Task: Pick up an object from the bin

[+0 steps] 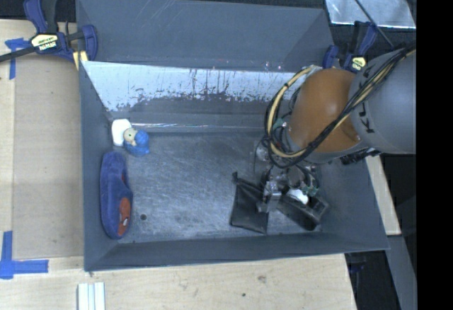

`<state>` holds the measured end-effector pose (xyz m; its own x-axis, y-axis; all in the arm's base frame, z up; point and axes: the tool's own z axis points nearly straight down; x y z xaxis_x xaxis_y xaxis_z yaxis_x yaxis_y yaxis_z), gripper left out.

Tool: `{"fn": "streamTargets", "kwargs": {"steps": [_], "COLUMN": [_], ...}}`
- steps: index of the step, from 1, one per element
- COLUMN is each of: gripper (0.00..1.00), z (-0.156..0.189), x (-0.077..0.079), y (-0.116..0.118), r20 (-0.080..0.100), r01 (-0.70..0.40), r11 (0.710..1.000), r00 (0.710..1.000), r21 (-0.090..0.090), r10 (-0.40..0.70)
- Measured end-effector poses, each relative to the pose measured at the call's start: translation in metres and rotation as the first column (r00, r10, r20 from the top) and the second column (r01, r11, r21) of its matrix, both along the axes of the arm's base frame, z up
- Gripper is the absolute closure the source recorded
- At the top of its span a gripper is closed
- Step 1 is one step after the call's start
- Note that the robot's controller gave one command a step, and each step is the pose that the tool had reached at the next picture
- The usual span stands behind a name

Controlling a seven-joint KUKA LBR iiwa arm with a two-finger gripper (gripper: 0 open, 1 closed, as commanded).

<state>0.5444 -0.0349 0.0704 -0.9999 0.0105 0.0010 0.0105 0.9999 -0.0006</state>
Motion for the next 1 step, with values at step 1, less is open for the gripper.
{"fn": "streamTargets", "kwargs": {"steps": [1], "gripper": [1.0], "z": [0.0053], "x": [0.0014], "y": [0.0031], "r20": [0.007], "r01": [-0.003], "r11": [1.0], "r00": [1.0], "r21": [0.004], "r10": [0.003]}}
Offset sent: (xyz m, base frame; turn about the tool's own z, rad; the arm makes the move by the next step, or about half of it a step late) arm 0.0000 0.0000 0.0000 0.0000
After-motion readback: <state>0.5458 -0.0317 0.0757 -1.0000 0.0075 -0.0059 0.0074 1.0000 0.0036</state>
